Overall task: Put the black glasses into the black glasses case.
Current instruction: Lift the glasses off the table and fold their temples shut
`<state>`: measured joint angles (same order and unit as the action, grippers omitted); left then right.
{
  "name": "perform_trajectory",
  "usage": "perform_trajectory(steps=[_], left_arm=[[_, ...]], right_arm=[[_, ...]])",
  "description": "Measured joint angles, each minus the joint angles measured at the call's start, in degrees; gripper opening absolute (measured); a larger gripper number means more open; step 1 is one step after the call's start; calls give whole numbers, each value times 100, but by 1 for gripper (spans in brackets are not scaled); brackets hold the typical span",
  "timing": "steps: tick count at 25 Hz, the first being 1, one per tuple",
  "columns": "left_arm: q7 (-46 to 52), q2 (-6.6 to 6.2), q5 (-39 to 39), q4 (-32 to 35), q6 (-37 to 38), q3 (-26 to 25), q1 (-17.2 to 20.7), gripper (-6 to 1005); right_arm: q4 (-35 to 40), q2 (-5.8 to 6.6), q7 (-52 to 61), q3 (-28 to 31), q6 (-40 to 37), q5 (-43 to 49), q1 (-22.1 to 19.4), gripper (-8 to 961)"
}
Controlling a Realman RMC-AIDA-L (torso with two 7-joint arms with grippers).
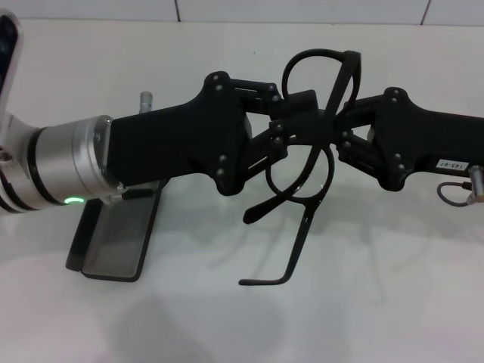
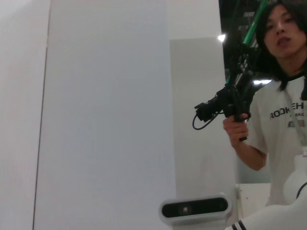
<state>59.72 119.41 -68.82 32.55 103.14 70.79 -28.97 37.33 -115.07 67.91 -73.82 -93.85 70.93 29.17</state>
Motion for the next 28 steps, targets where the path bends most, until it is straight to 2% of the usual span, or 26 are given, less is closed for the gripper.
perform_trajectory(steps=[17, 28], left_arm=[[-22, 21, -86, 31, -103, -35, 32, 141], [-15, 15, 32, 163, 211, 4, -17, 141]], right_arm=[[-12, -6, 23, 87, -112, 0, -87, 89], [-85, -42, 26, 37, 413, 372, -88, 90]])
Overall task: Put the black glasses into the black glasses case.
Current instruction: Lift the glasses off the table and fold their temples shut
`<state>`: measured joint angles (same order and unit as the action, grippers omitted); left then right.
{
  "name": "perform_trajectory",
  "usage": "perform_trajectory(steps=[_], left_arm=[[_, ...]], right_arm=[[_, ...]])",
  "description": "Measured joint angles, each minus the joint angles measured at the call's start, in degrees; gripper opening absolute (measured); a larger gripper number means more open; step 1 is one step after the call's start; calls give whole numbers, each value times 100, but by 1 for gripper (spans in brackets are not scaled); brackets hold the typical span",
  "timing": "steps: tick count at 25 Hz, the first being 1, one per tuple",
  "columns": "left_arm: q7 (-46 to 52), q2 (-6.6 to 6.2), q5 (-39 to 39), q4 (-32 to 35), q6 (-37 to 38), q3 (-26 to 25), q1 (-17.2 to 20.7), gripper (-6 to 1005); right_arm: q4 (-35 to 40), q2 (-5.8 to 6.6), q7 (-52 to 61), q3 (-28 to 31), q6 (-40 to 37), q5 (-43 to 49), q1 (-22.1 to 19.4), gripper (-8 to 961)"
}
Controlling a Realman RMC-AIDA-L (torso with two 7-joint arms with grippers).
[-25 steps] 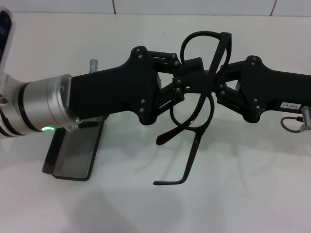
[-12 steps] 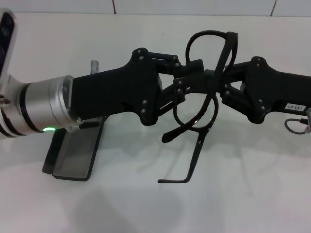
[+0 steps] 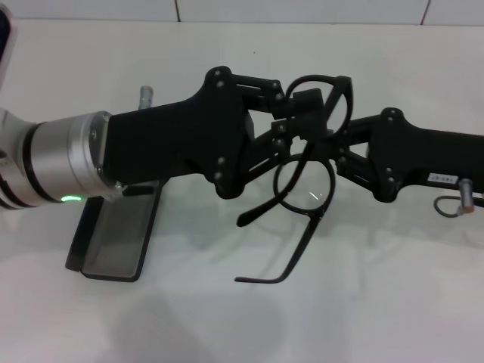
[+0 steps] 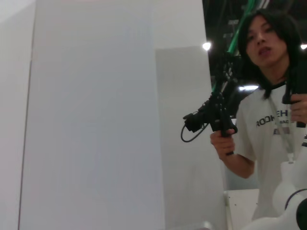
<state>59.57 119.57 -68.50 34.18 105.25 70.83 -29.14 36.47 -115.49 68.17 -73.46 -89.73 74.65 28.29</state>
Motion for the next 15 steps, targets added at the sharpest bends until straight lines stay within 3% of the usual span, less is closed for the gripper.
perform_trajectory(steps=[15], left_arm=[[-38, 6, -79, -104, -224, -13, 14, 142]], right_arm=[[55, -35, -6, 30, -329, -98, 131, 89]])
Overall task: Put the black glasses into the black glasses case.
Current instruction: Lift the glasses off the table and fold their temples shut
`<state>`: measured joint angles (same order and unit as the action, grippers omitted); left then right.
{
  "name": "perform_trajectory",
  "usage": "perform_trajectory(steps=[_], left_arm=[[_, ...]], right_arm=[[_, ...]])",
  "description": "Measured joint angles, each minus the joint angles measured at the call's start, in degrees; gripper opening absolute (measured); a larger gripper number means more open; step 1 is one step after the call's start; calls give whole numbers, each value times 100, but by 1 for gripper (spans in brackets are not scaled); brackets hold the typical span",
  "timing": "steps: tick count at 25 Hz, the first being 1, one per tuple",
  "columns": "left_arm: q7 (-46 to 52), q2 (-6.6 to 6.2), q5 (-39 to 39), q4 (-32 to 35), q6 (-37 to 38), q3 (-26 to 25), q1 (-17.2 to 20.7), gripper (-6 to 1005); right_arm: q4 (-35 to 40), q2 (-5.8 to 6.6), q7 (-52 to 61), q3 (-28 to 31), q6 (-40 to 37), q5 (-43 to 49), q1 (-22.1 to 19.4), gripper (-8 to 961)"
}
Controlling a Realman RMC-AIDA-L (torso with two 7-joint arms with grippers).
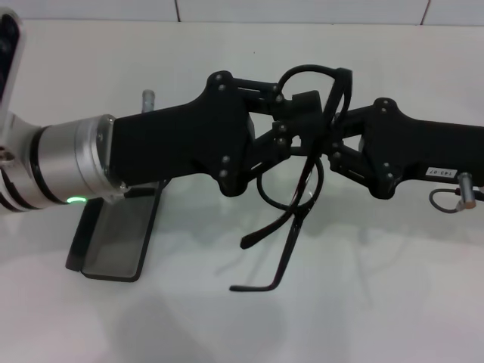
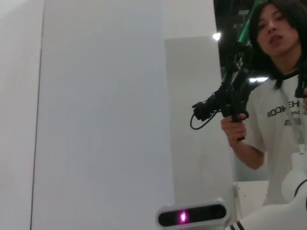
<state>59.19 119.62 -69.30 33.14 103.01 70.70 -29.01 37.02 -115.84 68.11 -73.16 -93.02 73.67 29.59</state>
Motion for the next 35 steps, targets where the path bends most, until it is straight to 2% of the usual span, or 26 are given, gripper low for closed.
perform_trajectory(steps=[17, 26, 35], left_arm=[[-132, 0, 108, -93, 246, 19, -33, 142], [-132, 7, 39, -137, 197, 32, -83, 142], [-138, 9, 22, -162, 144, 23, -36, 142]], right_arm=[[-62, -2, 1, -32, 209, 0, 30, 88], [-63, -35, 35, -85, 223, -46, 233, 88], [-47, -35, 67, -199, 139, -192, 266, 88]])
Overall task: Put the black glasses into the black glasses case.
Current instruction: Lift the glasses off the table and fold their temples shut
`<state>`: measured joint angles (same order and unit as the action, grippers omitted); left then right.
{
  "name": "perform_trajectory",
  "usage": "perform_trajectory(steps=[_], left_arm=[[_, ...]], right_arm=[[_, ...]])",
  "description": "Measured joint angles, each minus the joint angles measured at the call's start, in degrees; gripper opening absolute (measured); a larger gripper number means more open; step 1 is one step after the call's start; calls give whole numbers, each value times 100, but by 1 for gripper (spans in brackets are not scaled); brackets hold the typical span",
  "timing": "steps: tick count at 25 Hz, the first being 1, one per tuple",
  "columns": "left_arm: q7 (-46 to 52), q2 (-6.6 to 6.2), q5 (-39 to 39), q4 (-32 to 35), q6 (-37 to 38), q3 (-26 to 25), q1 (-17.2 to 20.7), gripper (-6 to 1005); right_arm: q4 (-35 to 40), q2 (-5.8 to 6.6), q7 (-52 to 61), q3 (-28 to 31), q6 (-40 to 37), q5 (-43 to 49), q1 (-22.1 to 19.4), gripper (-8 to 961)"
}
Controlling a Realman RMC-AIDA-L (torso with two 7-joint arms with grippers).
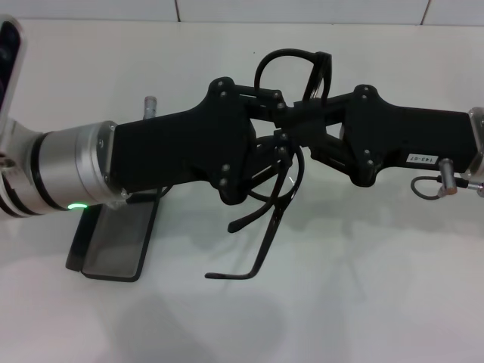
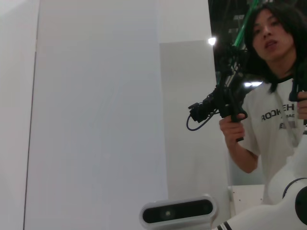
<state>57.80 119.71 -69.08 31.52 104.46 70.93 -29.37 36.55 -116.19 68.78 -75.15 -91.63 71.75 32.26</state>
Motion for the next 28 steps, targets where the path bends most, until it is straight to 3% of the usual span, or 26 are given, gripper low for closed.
perform_trajectory(steps=[14, 28], left_arm=[[-128, 0, -1, -208, -81, -26, -49, 141], [-146, -2, 28, -189, 211, 0, 1, 141]], right_arm=[[-6, 0, 1, 1, -351, -110, -17, 87], [-40, 0, -70, 30, -121, -133, -144, 88]])
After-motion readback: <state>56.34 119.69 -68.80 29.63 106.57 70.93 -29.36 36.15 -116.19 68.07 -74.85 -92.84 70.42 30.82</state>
